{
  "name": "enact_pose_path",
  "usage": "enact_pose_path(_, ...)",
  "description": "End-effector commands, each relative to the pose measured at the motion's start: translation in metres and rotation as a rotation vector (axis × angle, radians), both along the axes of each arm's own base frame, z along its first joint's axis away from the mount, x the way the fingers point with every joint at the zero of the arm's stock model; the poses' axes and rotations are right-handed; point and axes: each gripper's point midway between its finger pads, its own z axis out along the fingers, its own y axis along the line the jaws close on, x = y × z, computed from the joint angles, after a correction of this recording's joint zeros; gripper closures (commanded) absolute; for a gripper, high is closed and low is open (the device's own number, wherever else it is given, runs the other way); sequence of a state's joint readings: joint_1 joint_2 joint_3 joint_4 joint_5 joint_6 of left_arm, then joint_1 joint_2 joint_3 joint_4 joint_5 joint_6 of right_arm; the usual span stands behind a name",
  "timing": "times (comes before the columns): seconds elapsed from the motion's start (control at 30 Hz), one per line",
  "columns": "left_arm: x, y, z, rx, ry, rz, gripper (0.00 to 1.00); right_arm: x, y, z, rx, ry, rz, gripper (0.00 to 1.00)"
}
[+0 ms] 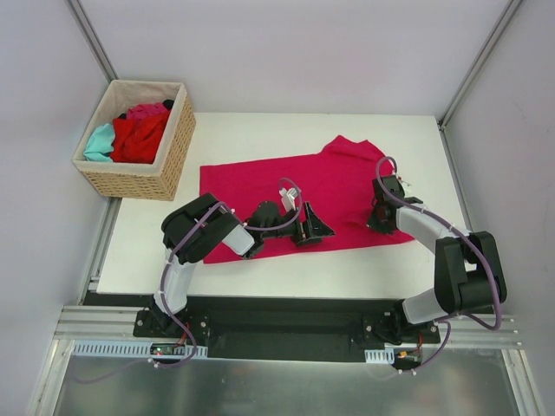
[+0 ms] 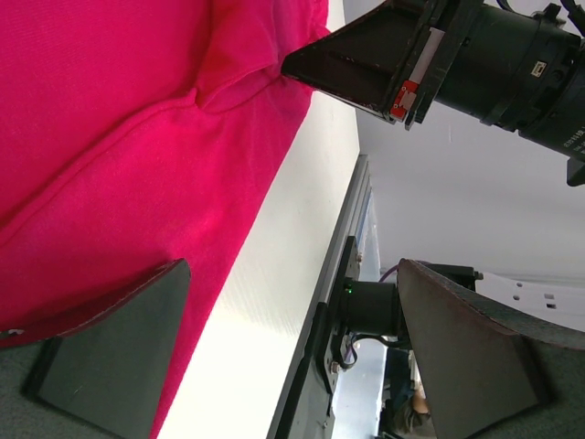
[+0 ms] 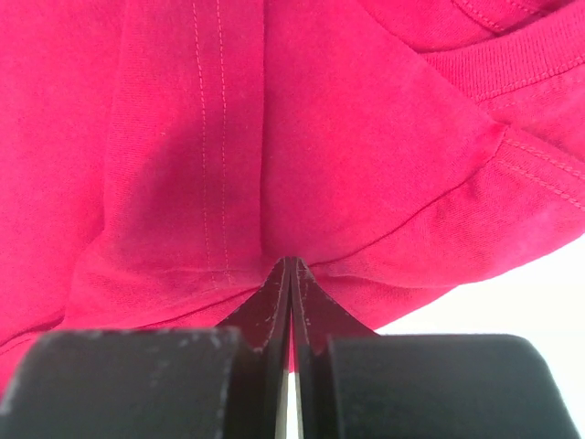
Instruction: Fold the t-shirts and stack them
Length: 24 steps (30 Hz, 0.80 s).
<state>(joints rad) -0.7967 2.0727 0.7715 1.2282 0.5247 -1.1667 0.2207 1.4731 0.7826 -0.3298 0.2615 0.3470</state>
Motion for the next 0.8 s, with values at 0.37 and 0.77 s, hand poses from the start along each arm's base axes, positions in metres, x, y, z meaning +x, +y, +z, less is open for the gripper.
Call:
enact_pose_path(0.37,-0.009,0.012,-0.027,0.061,0.036,-0.012,0.03,0.04,0.035,-0.006,0.019,-0.021,0.023,0.99)
enact_pose_path(0.77,-0.011,0.013,-0.029,0.063,0.042,-0.021,0.03,0.079,0.062,0.019,0.034,-0.078,0.063,0.99)
